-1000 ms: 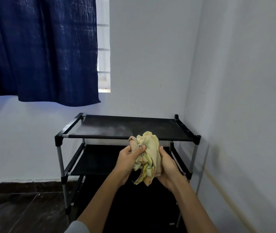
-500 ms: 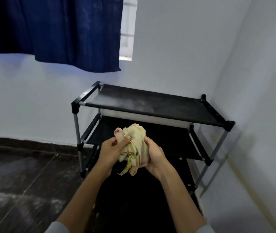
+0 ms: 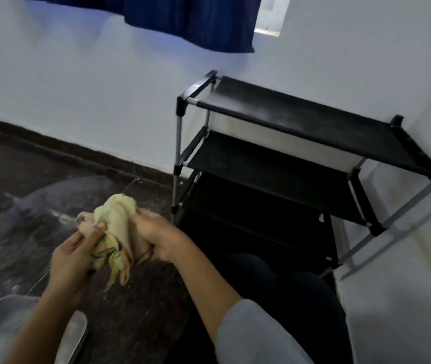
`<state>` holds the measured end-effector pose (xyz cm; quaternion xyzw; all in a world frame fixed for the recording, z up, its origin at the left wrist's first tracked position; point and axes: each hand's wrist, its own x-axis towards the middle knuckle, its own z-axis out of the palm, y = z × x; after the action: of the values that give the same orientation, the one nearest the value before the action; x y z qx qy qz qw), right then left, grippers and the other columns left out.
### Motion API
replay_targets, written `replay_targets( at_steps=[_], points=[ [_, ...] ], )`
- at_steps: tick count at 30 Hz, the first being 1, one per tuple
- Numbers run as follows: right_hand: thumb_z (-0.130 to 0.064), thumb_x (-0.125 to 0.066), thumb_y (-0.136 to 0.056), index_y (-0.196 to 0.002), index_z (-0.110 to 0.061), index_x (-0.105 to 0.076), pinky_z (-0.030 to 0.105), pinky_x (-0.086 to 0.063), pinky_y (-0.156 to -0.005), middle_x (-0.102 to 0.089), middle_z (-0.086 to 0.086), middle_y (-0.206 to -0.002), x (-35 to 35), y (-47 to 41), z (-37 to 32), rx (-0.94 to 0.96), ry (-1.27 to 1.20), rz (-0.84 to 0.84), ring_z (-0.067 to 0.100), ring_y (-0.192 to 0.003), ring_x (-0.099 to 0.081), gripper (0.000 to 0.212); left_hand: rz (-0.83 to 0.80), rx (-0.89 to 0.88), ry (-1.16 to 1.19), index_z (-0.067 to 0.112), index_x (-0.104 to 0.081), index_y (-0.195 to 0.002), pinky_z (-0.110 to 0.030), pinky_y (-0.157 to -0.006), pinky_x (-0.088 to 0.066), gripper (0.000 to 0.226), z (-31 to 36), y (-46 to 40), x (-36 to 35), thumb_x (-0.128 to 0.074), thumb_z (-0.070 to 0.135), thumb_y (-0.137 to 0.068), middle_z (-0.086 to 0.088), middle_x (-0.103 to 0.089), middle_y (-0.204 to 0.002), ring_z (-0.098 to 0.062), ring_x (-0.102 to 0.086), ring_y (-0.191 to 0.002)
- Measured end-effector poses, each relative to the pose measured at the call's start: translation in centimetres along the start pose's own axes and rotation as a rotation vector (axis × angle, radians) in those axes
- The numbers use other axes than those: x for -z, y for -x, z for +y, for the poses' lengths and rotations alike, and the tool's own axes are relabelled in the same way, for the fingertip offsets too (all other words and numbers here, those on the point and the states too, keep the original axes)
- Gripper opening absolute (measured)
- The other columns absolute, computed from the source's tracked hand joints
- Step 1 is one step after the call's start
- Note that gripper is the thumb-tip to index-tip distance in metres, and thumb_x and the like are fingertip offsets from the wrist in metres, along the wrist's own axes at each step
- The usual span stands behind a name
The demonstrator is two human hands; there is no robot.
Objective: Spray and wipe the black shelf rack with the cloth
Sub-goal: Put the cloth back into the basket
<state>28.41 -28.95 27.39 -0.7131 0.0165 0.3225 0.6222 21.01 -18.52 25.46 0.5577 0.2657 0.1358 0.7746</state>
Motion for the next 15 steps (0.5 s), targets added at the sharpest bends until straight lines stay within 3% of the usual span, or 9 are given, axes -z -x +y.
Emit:
replay_targets(
  at_steps=[3, 6, 8, 10, 13, 15],
  points=[
    [-0.026, -0.049, -0.096, -0.132, -0.01, -0.052, 0.043, -0.049, -0.096, -0.058, 0.017, -0.126, -4.6, -0.1, 1.9, -0.088, 0.067, -0.106, 0.032, -0.113, -0.057, 0.04, 0.139, 0.065, 0.024, 0.013, -0.063, -0.091, -0.021, -0.052, -0.057, 0.01, -1.1, 1.9, 5.5, -0.056, 0.02, -0.093, 0.002, -0.072, -0.066, -0.004, -0.067, -0.056],
    [-0.017, -0.043, -0.095, -0.096, -0.004, -0.059, 0.039, -0.047, -0.078, -0.053, 0.009, -0.082, -8.9, -0.5, 3.9, -0.213, 0.123, -0.23, 0.025, -0.082, -0.056, 0.02, 0.278, 0.109, 0.071, 0.014, -0.064, -0.094, -0.027, -0.058, -0.058, 0.012, -2.6, 3.4, 10.6, -0.057, 0.023, -0.093, -0.006, -0.069, -0.088, -0.012, -0.069, -0.069],
    [-0.013, -0.039, -0.092, -0.077, -0.009, -0.053, 0.037, -0.048, -0.068, -0.05, 0.008, -0.077, -11.6, -0.8, 5.5, -0.319, 0.077, -0.254, 0.023, -0.072, -0.053, 0.021, 0.346, 0.134, 0.08, 0.013, -0.064, -0.097, -0.027, -0.06, -0.058, 0.014, -3.7, 4.1, 13.4, -0.057, 0.024, -0.093, -0.005, -0.071, -0.084, -0.014, -0.069, -0.073],
    [-0.011, -0.037, -0.091, -0.079, -0.008, -0.056, 0.034, -0.05, -0.062, -0.054, 0.009, -0.078, -13.8, -0.9, 7.1, -0.389, 0.013, -0.274, 0.024, -0.072, -0.056, 0.023, 0.42, 0.156, 0.112, 0.009, -0.064, -0.1, -0.029, -0.059, -0.059, 0.017, -5.2, 4.6, 15.8, -0.056, 0.023, -0.093, -0.004, -0.072, -0.078, -0.014, -0.069, -0.072],
    [-0.002, -0.034, -0.092, -0.075, -0.006, -0.05, 0.029, -0.043, -0.048, -0.048, 0.008, -0.071, -16.4, -0.8, 9.0, -0.447, 0.03, -0.283, 0.02, -0.06, -0.05, 0.024, 0.541, 0.196, 0.21, 0.003, -0.059, -0.114, -0.029, -0.064, -0.059, 0.027, -7.6, 4.9, 19.1, -0.055, 0.02, -0.094, -0.01, -0.066, -0.094, -0.021, -0.063, -0.085],
    [0.003, -0.036, -0.088, -0.07, -0.006, -0.044, 0.029, -0.04, -0.046, -0.044, 0.009, -0.067, -18.0, -1.2, 10.7, -0.466, 0.088, -0.284, 0.02, -0.054, -0.045, 0.022, 0.615, 0.209, 0.243, 0.003, -0.058, -0.116, -0.025, -0.059, -0.058, 0.027, -9.2, 5.1, 21.2, -0.055, 0.019, -0.094, -0.011, -0.066, -0.097, -0.02, -0.063, -0.083]
  ],
)
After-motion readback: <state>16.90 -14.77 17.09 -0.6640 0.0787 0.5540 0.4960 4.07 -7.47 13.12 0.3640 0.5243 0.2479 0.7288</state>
